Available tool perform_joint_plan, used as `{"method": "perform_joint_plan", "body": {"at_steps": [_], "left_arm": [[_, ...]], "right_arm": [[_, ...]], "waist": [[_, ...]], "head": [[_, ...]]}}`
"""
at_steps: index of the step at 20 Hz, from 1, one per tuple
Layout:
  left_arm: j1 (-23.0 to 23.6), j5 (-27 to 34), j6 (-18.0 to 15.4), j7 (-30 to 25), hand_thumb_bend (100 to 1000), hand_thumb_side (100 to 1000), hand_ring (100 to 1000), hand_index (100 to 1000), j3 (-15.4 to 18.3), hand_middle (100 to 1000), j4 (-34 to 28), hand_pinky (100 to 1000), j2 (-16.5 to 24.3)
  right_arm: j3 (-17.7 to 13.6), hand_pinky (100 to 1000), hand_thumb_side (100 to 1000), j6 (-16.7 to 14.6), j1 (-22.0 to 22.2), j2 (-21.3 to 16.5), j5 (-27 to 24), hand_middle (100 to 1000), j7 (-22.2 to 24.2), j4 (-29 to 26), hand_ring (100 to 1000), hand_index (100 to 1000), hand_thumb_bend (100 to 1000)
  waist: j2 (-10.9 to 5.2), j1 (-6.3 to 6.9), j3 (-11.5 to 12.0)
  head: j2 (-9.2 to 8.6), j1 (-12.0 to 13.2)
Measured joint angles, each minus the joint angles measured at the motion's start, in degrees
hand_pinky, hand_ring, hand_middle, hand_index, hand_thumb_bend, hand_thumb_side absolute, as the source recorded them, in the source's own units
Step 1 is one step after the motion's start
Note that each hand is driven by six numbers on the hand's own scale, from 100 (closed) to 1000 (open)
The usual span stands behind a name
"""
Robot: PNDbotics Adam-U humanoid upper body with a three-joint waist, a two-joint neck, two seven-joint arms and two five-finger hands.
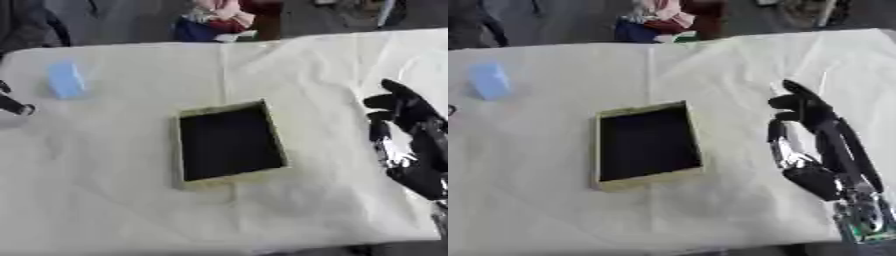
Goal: Pick up objects on the table and place them in the box.
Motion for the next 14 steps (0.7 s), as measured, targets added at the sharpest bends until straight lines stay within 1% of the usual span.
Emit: {"method": "perform_joint_plan", "body": {"at_steps": [2, 5, 10, 14], "left_arm": [[-0.02, -0.02, -0.03, 0.02, 338, 451, 817, 945, 0.0, 831, -0.02, 887, 0.0], [-0.04, -0.02, -0.32, 0.73, 368, 456, 834, 962, 0.02, 845, -0.23, 893, -0.01], [-0.12, 0.06, -1.37, 3.79, 493, 480, 881, 986, 0.06, 883, -1.36, 917, -0.05], [-0.51, 0.84, -2.72, 7.14, 555, 505, 887, 995, 0.43, 887, -3.46, 918, -0.13]], "right_arm": [[0.0, 740, 509, 0.0, 0.0, -0.06, 0.0, 721, 0.0, 0.0, 803, 952, 100], [0.0, 740, 509, 0.0, -0.02, -0.07, -0.01, 721, 0.0, 0.0, 803, 952, 100], [0.0, 740, 509, 0.0, -0.02, -0.07, -0.01, 721, 0.0, 0.0, 803, 952, 100], [0.0, 740, 511, 0.01, -0.04, -0.07, -0.01, 721, 0.01, 0.0, 803, 952, 100]], "waist": [[0.0, 0.06, 0.0], [0.0, 0.1, -0.01], [0.0, 0.1, -0.02], [0.02, 0.1, -0.06]], "head": [[0.0, 0.0], [0.0, 0.0], [0.0, 0.0], [0.0, 0.01]]}}
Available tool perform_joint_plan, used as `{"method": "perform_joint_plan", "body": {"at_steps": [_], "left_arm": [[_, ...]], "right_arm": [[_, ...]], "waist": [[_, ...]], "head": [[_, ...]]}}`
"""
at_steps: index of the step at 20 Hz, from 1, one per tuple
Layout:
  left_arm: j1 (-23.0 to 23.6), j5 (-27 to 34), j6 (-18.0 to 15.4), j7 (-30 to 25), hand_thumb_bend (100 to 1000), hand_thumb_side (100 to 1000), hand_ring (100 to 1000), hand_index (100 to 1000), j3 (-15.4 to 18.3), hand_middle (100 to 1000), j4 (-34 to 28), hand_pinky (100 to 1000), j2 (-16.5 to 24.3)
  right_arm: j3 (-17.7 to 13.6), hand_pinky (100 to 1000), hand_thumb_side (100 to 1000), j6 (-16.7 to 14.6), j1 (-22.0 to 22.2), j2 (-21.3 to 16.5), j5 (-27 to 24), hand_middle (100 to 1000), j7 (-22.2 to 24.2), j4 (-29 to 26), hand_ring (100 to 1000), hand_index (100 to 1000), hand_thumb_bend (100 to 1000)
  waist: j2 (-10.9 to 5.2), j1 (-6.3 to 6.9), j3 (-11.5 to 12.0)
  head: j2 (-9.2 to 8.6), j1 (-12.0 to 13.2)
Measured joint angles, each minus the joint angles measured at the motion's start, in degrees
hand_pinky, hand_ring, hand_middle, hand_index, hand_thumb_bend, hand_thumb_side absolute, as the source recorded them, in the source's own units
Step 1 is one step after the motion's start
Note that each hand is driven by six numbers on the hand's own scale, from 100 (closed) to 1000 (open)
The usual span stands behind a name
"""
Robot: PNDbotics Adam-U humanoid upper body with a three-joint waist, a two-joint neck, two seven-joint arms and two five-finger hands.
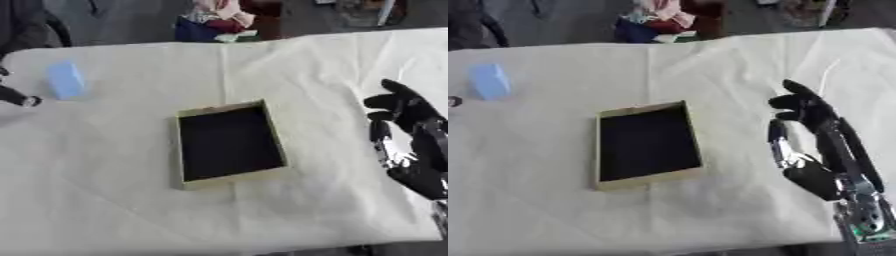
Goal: Pick up objects on the table and place them in the box.
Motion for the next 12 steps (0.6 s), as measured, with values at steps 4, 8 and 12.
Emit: {"method": "perform_joint_plan", "body": {"at_steps": [4, 8, 12], "left_arm": [[-0.06, 1.47, -1.38, 3.87, 592, 517, 886, 997, 0.2, 884, -1.23, 917, -0.62], [-0.18, 2.67, -2.56, 7.27, 599, 522, 885, 998, 0.12, 883, -1.34, 916, -1.28], [-0.48, 2.98, -3.22, 9.55, 583, 520, 882, 1000, -0.06, 879, -1.48, 915, -1.5]], "right_arm": [[0.0, 739, 513, 0.01, -0.04, 0.02, 0.0, 720, 0.02, 0.01, 803, 952, 100], [0.0, 738, 515, 0.06, -0.36, 0.14, 0.01, 719, 0.1, 0.03, 802, 952, 100], [0.01, 737, 519, 0.09, -0.65, 0.66, 0.03, 718, 0.14, 0.16, 802, 952, 100]], "waist": [[0.57, -0.03, -0.33], [1.44, -0.05, -0.82], [2.45, -0.05, -1.22]], "head": [[0.0, 0.02], [0.0, 0.12], [0.0, 0.23]]}}
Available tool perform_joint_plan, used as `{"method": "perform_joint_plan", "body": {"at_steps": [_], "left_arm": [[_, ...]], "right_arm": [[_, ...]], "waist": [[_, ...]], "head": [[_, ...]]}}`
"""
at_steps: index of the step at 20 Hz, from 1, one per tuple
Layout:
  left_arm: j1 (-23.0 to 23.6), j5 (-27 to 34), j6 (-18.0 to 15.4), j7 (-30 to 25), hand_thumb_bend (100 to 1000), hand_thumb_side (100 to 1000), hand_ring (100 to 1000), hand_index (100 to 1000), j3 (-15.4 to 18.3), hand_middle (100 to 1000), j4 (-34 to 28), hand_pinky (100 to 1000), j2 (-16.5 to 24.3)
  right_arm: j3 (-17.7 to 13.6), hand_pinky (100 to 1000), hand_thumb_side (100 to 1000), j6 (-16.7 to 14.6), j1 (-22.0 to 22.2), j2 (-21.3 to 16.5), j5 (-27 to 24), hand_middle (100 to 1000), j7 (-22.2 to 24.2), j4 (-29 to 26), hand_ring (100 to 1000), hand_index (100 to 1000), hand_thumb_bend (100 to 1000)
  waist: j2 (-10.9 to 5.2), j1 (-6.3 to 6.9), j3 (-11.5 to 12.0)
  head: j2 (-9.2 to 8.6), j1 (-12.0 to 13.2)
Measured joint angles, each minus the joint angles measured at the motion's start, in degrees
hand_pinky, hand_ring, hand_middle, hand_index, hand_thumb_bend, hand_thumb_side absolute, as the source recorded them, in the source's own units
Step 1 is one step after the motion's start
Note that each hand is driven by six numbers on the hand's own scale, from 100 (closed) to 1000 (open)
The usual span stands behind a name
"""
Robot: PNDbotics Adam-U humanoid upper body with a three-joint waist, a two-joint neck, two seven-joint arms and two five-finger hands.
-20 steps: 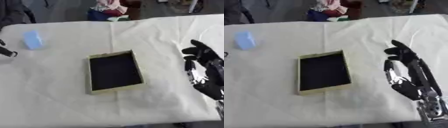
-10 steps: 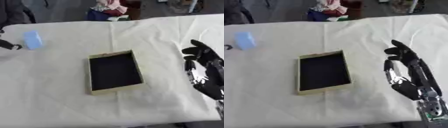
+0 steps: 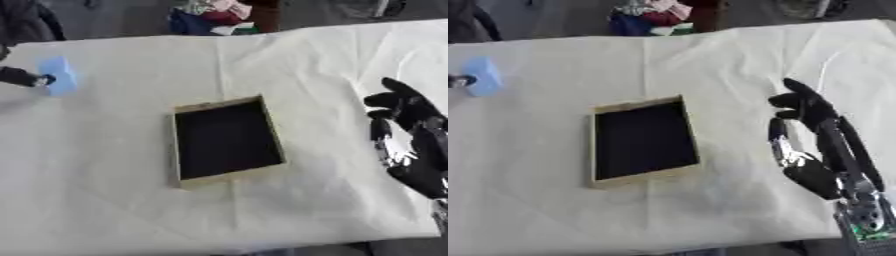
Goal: Pick up objects on the table and place them in the box.
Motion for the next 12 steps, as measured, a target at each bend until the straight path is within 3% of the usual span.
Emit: {"method": "perform_joint_plan", "body": {"at_steps": [12], "left_arm": [[-0.55, 0.01, -0.03, 2.02, 533, 517, 868, 1000, -0.01, 856, -0.06, 907, -0.65]], "right_arm": [[0.02, 735, 529, -0.02, -1.42, 1.41, 0.05, 716, 0.22, 0.91, 801, 951, 100]], "waist": [[2.85, 0.3, -1.07]], "head": [[0.0, 0.06]]}}
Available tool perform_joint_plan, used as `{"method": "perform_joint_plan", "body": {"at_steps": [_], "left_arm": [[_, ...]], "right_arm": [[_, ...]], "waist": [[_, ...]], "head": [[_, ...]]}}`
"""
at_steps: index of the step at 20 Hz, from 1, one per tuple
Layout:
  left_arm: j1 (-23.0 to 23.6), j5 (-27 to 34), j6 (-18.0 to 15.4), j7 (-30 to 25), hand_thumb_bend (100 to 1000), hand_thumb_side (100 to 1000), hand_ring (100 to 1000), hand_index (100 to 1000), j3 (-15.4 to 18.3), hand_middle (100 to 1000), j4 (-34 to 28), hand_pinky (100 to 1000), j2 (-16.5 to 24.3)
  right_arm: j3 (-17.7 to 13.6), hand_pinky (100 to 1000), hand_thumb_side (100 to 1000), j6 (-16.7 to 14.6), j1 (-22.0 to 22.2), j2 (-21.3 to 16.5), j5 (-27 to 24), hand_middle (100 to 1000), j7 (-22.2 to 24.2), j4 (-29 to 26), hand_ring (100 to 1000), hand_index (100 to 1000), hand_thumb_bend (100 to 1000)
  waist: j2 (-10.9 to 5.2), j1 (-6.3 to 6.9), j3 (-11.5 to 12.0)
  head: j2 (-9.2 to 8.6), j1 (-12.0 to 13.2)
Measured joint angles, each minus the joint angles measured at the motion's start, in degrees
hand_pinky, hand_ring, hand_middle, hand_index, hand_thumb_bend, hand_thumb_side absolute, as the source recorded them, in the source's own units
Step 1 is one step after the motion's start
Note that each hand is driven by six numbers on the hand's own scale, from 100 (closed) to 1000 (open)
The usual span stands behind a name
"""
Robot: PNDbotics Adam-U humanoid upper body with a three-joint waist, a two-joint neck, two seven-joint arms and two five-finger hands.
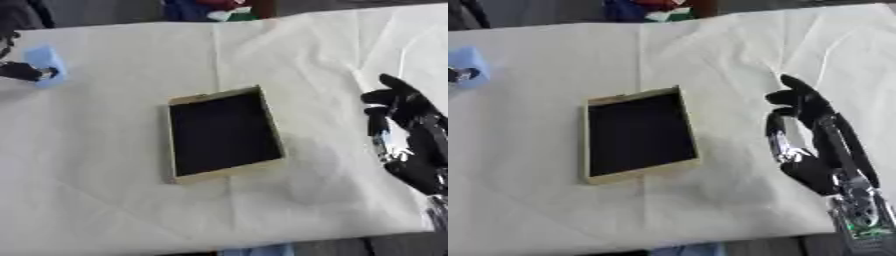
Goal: Pick up objects on the table and place them in the box.
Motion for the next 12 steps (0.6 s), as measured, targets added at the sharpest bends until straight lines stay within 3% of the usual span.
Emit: {"method": "perform_joint_plan", "body": {"at_steps": [6, 12], "left_arm": [[-0.01, -0.19, 0.56, 0.13, 511, 513, 855, 1000, -0.03, 835, -0.18, 902, -0.37], [-0.27, -0.89, 1.7, -0.68, 464, 499, 797, 978, -0.21, 757, -0.31, 877, -0.53]], "right_arm": [[0.0, 734, 533, -0.08, -0.49, 0.57, 0.29, 715, 0.09, 0.35, 801, 951, 100], [0.01, 734, 533, -0.1, -0.55, 0.95, 0.63, 715, 0.11, 0.37, 801, 951, 100]], "waist": [[1.07, 0.09, -0.42], [1.66, 0.08, -0.49]], "head": [[0.0, 0.4], [-0.01, 0.65]]}}
